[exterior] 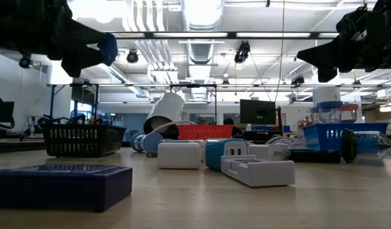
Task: Pick & Place Office items
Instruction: Put the right dark blue digital clock into the red basket
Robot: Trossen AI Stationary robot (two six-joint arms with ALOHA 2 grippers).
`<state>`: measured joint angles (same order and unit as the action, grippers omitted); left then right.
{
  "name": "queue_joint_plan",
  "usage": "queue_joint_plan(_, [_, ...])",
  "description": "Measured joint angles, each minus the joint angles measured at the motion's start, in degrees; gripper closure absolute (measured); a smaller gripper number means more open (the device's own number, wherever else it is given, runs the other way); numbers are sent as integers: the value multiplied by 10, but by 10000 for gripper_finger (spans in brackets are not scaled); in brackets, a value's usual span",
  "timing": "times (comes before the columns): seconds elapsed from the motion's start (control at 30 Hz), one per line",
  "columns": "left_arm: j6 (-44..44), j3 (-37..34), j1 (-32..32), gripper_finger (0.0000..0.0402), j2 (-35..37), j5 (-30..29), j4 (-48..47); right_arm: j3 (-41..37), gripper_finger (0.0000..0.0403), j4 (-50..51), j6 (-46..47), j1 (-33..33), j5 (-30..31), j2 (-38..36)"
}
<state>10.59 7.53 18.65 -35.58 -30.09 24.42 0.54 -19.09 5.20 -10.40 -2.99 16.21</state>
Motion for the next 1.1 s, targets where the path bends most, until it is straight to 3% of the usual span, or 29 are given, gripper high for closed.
queue_joint_plan(0.47, [-5,49,-1,153,-34,-6,-2,0,390,-35,-72,0,2,0])
queue_joint_plan(0.7, [-12,141,-15,153,-73,-9,-103,0,390,-57,-73,0,2,-1])
queue_joint_plan(0.9, [-27,258,-96,153,-134,-17,-209,0,390,-75,-62,0,7,-1])
queue_joint_plan(1.1, [-72,381,-211,153,-248,84,-293,0,390,-75,-56,0,21,0])
